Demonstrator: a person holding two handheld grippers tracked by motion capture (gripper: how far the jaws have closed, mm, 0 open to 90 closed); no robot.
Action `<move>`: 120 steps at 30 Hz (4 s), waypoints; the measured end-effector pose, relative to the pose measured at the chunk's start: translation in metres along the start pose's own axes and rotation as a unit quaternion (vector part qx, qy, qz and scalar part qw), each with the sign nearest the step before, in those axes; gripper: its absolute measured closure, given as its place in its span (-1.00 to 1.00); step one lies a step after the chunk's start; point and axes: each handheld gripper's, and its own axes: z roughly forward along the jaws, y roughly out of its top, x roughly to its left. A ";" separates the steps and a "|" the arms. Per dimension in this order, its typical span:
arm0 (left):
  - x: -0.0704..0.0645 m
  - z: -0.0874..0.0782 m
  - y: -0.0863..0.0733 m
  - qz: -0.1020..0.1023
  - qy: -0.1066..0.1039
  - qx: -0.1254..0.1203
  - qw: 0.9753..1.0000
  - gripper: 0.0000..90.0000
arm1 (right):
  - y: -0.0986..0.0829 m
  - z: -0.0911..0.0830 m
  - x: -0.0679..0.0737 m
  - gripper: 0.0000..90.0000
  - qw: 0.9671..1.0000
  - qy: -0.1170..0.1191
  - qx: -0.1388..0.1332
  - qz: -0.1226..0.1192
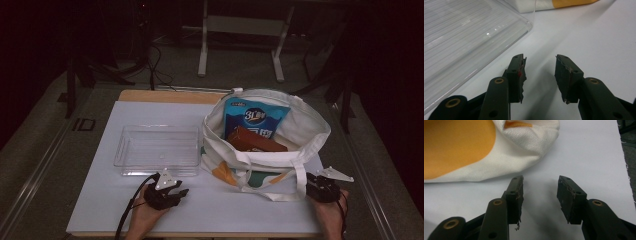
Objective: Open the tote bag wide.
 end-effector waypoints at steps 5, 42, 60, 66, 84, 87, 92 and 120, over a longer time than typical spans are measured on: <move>-0.001 -0.001 0.000 0.007 -0.003 0.004 1.000 0.34 | 0.000 -0.003 -0.003 0.32 1.000 0.018 -0.011 0.007; -0.005 -0.041 0.040 0.054 -0.046 -0.030 0.997 0.38 | 0.044 -0.050 -0.001 0.57 0.993 0.083 -0.082 -0.033; 0.003 -0.051 0.076 0.077 -0.038 -0.055 0.995 0.30 | 0.073 -0.055 -0.009 0.41 0.990 0.083 -0.104 -0.044; 0.011 -0.052 0.093 0.079 -0.031 -0.062 0.994 0.24 | 0.078 -0.052 -0.010 0.38 0.990 0.084 -0.101 -0.054; 0.033 -0.037 0.129 0.073 -0.015 -0.082 0.994 0.24 | 0.081 -0.043 -0.014 0.47 0.989 0.095 -0.097 -0.059; 0.035 -0.033 0.137 0.082 -0.010 -0.076 0.994 0.28 | 0.082 -0.042 -0.013 0.49 0.989 0.096 -0.096 -0.061; 0.036 -0.026 0.146 0.091 -0.011 -0.069 0.993 0.34 | 0.082 -0.043 -0.013 0.59 0.989 0.094 -0.096 -0.062; 0.026 -0.009 0.170 0.105 0.020 -0.049 0.993 0.94 | 0.089 -0.046 -0.008 0.94 0.987 0.074 -0.112 -0.084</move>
